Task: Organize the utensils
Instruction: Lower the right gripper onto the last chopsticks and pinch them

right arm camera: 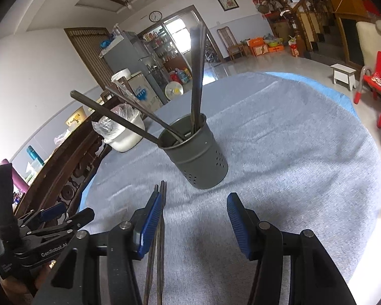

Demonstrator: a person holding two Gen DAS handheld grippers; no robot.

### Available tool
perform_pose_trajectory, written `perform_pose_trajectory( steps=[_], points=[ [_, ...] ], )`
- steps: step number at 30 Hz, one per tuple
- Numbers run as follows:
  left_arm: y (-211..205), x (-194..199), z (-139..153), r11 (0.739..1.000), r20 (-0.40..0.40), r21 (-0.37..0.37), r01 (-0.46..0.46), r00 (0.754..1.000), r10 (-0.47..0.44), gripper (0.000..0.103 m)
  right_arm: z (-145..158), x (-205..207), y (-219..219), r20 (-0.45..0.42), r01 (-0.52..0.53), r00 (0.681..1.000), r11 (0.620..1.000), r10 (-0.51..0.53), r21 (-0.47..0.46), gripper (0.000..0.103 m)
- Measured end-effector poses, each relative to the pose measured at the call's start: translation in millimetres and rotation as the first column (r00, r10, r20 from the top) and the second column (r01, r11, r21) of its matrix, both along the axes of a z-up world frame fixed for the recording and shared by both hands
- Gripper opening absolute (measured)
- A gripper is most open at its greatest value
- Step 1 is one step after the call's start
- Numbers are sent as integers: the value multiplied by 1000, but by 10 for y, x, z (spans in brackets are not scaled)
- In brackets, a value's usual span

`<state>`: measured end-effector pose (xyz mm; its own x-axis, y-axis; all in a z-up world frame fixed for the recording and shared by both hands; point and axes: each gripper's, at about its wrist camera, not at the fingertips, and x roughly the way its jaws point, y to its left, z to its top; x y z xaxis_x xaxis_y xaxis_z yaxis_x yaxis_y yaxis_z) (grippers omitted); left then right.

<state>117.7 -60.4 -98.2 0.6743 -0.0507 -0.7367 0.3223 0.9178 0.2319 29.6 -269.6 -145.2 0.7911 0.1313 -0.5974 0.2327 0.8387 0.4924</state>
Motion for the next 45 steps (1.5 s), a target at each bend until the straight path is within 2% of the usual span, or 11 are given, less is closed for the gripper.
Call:
perform_pose_trajectory(
  steps=[28,35,45],
  points=[
    [-2,220,-268,1000,-74,-4,-17,997,16,81,-203,194,26,-58,-22,998,999,24,31,57],
    [-10,336,-397,998,-145,-65,-19,989,10,81,-259,283,9,-65,-26,997,999,29,44,57],
    [-47,489,-511,992,-218,-118,-34,976,8,81,-298,757,22,-60,-36,997,998,39,44,57]
  ],
)
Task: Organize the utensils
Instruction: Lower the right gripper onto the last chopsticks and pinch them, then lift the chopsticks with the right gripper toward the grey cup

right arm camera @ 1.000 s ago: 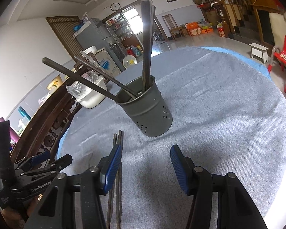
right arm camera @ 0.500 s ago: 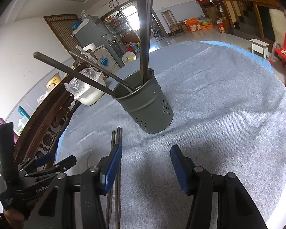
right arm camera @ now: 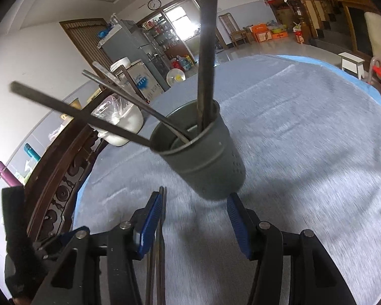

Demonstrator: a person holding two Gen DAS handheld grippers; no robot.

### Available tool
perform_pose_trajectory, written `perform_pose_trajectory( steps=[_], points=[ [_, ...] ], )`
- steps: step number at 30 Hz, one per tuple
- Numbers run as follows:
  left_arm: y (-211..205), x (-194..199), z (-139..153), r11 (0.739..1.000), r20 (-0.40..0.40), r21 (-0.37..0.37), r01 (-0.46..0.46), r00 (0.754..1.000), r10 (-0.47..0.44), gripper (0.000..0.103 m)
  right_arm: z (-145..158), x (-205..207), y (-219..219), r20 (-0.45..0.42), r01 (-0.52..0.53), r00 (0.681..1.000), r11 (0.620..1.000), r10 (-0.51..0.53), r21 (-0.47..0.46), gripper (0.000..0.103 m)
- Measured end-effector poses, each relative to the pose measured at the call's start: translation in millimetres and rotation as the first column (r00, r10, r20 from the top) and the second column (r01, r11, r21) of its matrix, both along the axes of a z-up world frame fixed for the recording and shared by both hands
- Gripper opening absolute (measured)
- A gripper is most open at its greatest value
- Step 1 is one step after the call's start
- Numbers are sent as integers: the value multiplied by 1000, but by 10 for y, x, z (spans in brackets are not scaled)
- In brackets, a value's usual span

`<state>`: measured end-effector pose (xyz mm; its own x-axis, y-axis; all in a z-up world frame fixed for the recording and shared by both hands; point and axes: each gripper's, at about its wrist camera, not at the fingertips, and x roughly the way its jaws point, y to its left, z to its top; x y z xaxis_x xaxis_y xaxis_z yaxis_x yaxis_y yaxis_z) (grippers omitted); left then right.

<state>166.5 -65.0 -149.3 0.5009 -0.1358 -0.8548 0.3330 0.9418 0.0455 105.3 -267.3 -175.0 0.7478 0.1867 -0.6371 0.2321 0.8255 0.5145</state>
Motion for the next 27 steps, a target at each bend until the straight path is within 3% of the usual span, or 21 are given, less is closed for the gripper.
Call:
perform_pose_trajectory(
  steps=[10,13,15,17,20,27],
  points=[
    [-74,251,-105,993,-84,-107,43,995,-52,81,-89,130,-11,-13,-18,1000,998,18,53,57],
    [-110,341,-142,987,-109,-147,60,991,-76,81,-105,83,-15,-17,-28,999,998,29,53,49],
    [-135,403,-181,984,-131,-164,65,988,-87,76,-123,40,-30,-19,-27,999,998,28,57,49],
    [-161,465,-242,981,-165,-181,71,981,-101,63,-142,-4,-46,-21,-24,999,998,25,56,49],
    [-200,558,-319,977,-207,-199,73,972,-115,54,-182,-73,-100,-36,-9,999,998,12,65,49],
    [-292,645,-324,970,-226,-223,98,963,-149,53,-183,-111,-111,-44,-7,999,998,10,60,49]
  ],
)
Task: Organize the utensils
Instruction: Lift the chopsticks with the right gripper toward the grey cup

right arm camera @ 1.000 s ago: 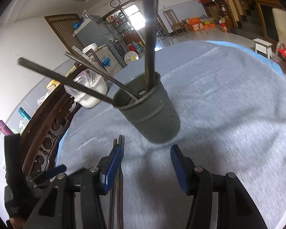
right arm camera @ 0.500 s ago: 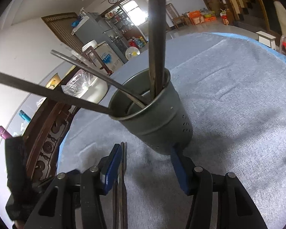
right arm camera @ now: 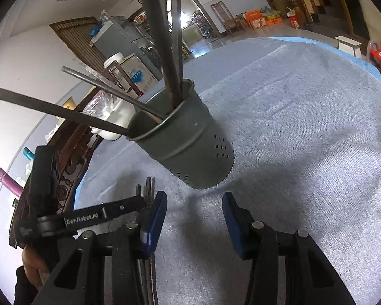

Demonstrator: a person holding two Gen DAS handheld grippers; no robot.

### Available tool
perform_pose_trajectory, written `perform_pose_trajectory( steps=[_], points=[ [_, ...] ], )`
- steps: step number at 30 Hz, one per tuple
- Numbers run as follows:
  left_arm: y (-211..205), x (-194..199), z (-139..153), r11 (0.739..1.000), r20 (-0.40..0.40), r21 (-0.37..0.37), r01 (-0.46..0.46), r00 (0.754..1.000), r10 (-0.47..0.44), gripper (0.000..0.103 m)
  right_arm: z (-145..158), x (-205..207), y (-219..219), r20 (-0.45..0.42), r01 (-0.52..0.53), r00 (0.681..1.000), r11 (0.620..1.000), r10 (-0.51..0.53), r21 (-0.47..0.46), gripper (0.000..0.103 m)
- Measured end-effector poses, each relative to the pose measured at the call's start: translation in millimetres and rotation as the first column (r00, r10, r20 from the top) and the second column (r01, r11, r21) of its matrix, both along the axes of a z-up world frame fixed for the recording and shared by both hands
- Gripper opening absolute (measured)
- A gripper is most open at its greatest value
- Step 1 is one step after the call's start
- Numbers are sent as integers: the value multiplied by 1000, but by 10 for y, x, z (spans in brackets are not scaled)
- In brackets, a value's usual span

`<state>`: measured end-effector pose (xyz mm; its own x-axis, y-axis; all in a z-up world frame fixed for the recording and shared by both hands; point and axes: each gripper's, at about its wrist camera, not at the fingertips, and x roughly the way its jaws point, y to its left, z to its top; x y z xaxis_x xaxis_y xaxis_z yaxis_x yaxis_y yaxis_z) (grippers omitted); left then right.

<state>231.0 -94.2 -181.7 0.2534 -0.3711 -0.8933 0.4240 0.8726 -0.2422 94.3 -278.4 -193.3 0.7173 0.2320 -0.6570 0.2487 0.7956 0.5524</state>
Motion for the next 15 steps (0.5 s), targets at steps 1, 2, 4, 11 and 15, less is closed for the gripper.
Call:
perform_pose_trajectory(
  steps=[1,2,4,11,15],
  points=[
    [-12,2,-2,1000,9,5,6,1000,-6,50,0,-6,3,1,-4,1000,1000,4,-1,49],
    [17,39,-22,1000,11,3,9,1000,-9,44,10,-4,23,3,-10,1000,1000,10,-5,49],
    [26,53,-34,1000,1,-18,25,1000,-25,22,27,-10,65,6,-21,1000,1000,21,-12,49],
    [87,55,-49,995,10,-34,95,995,-95,7,70,58,204,-5,-56,998,998,55,-26,45],
    [261,40,-21,992,27,1,128,991,-128,6,115,174,418,-21,-121,993,992,120,-44,45]
  ],
)
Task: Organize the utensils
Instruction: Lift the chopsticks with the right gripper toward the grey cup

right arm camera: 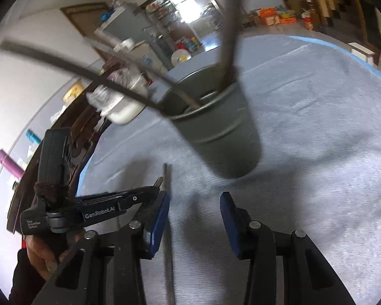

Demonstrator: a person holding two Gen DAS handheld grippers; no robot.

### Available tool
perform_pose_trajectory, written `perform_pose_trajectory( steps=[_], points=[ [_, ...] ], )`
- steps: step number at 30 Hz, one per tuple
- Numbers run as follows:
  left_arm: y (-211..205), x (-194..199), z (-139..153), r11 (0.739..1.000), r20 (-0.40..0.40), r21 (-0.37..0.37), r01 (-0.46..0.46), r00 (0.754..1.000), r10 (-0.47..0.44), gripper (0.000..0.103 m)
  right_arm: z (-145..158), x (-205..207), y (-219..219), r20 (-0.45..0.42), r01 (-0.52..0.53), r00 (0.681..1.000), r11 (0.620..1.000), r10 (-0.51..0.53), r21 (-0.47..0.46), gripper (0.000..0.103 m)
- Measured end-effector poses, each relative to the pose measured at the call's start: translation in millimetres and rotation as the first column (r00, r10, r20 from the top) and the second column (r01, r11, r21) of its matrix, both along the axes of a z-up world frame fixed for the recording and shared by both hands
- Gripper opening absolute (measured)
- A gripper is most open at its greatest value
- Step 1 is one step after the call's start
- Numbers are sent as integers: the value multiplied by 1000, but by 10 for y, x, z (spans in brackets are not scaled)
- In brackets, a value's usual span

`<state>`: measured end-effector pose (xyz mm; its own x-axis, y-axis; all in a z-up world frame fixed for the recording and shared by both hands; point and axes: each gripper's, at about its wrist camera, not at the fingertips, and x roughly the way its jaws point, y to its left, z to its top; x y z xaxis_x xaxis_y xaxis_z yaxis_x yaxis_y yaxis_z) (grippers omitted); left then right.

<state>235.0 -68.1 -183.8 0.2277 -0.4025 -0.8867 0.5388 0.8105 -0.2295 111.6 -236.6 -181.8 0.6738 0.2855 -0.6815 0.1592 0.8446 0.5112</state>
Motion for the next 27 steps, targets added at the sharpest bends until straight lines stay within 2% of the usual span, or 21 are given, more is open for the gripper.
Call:
perform_pose_trajectory(
  steps=[5,10,13,16,17,19,20,24,27],
  points=[
    [279,60,15,999,-1,11,-32,999,32,6,-1,216,382,-12,-63,998,995,62,-84,45],
    [461,94,26,999,-12,-4,-50,999,50,6,-75,473,678,-45,-92,995,972,85,-215,45],
    [533,120,27,998,-27,-18,-62,998,62,6,-154,646,770,-92,-113,992,949,90,-294,40],
    [609,158,41,997,-41,-29,-66,997,65,8,-230,811,769,-146,-107,987,946,64,-306,39],
    [652,146,38,997,-47,-32,-68,997,66,12,-253,855,768,-157,-104,986,943,56,-316,37],
    [702,162,44,997,-59,-31,-76,996,74,19,-254,921,809,-169,-118,984,919,58,-376,15],
    [731,170,52,996,-64,-31,-83,995,81,22,-258,938,816,-176,-134,982,915,71,-380,8],
    [752,203,33,995,-92,-34,-99,991,95,23,-228,868,765,-157,-129,985,926,78,-355,7],
    [592,246,16,995,-92,-15,-102,991,100,24,-121,725,752,-113,-126,989,936,93,-328,7]
  ],
)
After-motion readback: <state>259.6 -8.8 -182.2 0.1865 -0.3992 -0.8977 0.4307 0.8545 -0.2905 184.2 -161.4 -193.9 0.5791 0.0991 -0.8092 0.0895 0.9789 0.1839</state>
